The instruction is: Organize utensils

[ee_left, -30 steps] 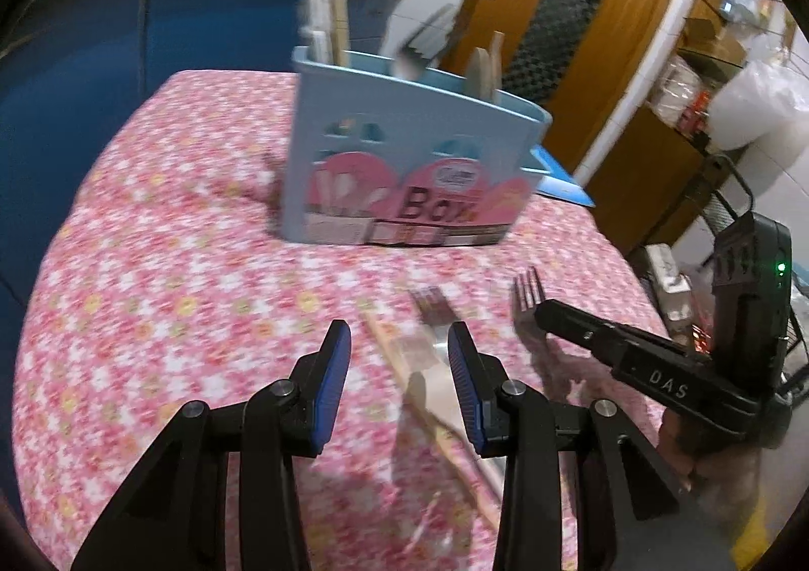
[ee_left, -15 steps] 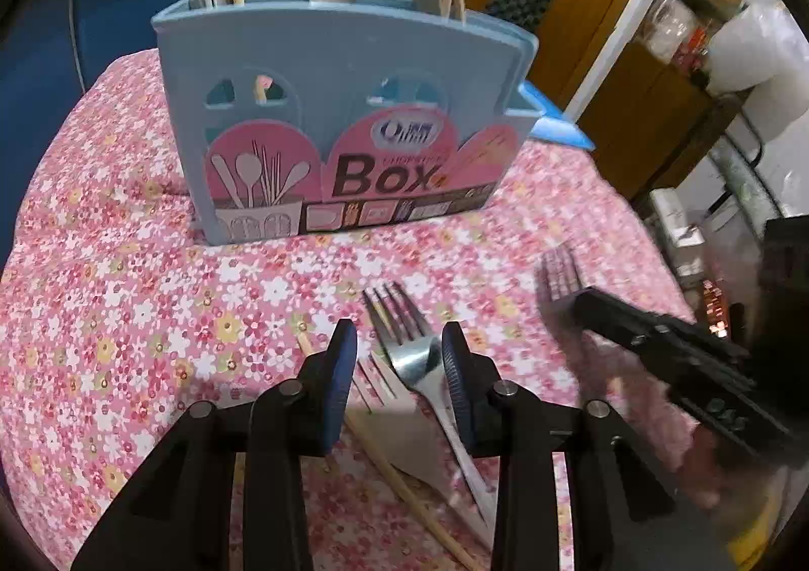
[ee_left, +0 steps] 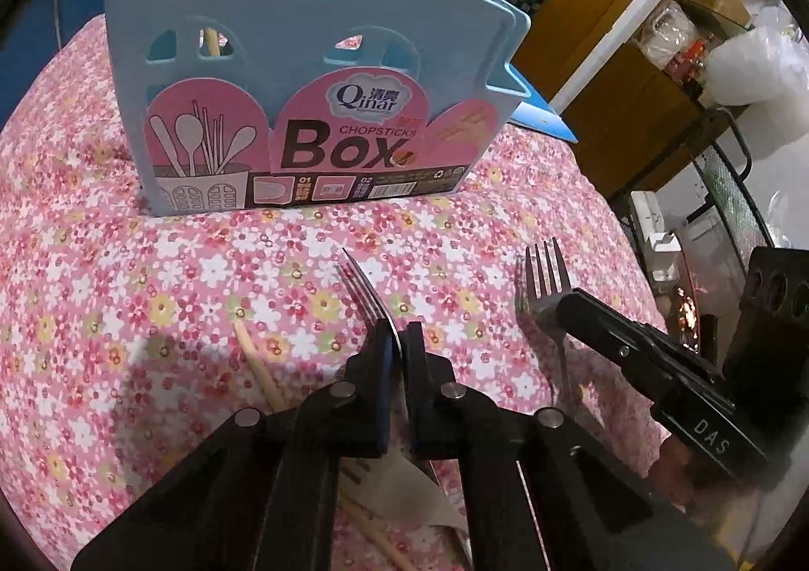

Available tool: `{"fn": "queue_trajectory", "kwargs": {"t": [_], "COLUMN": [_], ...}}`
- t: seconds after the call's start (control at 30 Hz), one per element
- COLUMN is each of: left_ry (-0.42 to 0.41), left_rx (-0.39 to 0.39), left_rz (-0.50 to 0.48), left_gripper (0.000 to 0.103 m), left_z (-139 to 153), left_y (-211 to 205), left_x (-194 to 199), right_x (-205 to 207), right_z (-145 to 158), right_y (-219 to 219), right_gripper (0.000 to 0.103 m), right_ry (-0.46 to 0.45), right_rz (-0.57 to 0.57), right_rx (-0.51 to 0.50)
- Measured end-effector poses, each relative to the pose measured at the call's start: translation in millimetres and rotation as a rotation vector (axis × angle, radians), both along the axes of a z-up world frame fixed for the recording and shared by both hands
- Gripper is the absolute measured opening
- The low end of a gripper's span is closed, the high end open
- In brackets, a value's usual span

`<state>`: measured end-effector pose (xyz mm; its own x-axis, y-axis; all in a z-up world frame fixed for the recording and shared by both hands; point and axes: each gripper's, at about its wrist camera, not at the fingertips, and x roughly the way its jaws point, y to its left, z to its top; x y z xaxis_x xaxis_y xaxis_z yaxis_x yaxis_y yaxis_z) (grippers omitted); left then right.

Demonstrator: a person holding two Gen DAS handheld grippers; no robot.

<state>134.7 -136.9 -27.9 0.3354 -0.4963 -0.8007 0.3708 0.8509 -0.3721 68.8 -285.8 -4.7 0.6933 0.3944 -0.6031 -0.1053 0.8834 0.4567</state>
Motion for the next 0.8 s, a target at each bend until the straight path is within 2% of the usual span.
{"fn": "queue_trajectory", "kwargs": {"t": [0.1,0.33,0.5,0.8], "left_ry": [-0.017,-0.18,-0.315,-0.446], "left_rx": [-0.028,-0.094,-0.104,-0.115], "left_rz": [0.003,-0.002,0.022,0.087], "left_gripper": [0.001,0.0,0.0,0.0], "left_z": [5,42,69,108], "left_y": [3,19,28,53], "left_x": [-6,-27,-32,-23], "right_x": [-4,-17,-27,-33], "right_z": [6,29,48,74], "right_y": [-2,-1,7,10], "right_gripper": [0.006,0.005,0.004,0.003], "right_ry": [-0.033,-0.14,-0.234,-0.36], "right_rz": [-0.006,-0.029,-0.039,-0.076], "right_rx": [0.009,-0.004,-0.034,-0.036]}}
